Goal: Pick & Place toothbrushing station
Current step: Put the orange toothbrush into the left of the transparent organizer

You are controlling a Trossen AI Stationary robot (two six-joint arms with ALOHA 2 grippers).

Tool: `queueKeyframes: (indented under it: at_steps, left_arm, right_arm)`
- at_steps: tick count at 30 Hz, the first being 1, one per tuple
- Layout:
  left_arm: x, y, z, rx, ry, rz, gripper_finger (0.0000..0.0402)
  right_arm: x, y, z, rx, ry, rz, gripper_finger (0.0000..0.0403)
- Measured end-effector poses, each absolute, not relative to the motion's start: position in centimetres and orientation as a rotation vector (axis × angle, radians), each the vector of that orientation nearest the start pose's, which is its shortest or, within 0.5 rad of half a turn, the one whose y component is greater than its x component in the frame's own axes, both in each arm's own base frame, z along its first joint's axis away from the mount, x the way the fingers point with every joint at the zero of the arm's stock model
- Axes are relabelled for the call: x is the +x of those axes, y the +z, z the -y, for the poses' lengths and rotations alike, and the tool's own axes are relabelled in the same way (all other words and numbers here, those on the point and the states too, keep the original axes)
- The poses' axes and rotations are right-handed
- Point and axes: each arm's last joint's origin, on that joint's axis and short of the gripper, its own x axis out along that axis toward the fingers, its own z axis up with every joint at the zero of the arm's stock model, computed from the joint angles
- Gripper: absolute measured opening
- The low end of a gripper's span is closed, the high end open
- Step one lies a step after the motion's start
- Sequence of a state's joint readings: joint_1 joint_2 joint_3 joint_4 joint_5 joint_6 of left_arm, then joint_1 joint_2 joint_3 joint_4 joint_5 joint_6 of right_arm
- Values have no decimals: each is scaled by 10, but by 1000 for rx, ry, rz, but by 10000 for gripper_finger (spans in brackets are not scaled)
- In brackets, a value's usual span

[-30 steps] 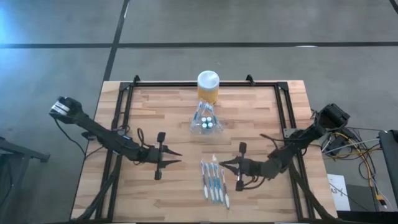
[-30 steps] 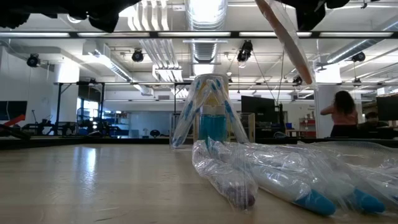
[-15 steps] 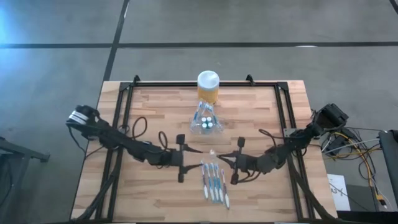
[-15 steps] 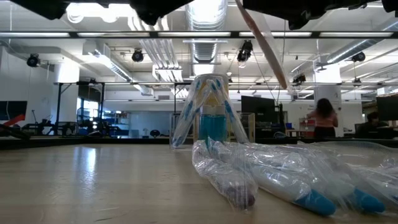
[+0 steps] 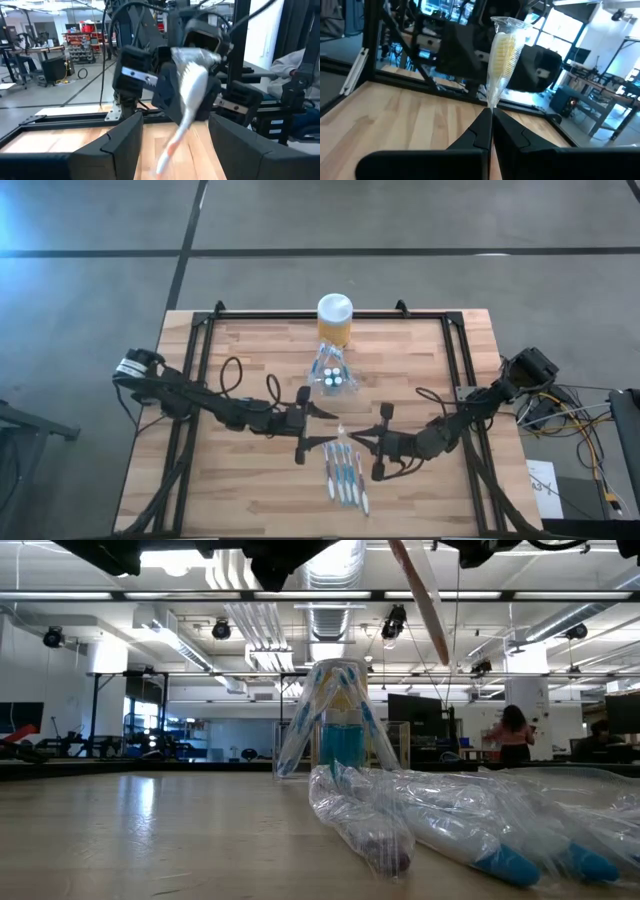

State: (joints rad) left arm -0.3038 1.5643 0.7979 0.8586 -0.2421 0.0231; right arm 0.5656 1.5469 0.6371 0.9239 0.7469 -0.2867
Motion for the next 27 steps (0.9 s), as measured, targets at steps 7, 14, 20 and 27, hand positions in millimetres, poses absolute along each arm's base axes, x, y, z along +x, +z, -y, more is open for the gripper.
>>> queueKeyframes:
  at_steps: [7,14,20,27]
  left_arm:
    - [320,247,93,-9,-94,77,232]
    - [320,248,94,-15,-133,90,232]
    - [320,248,94,-21,-146,90,216]
    - [319,248,95,-14,-170,90,114]
  right_arm:
    - [279,217,-146,-259,-144,9,8]
    - [291,213,-152,-299,-145,-1,8]
    - [293,214,-152,-286,-155,7,8]
    - [293,214,-152,-284,-157,7,8]
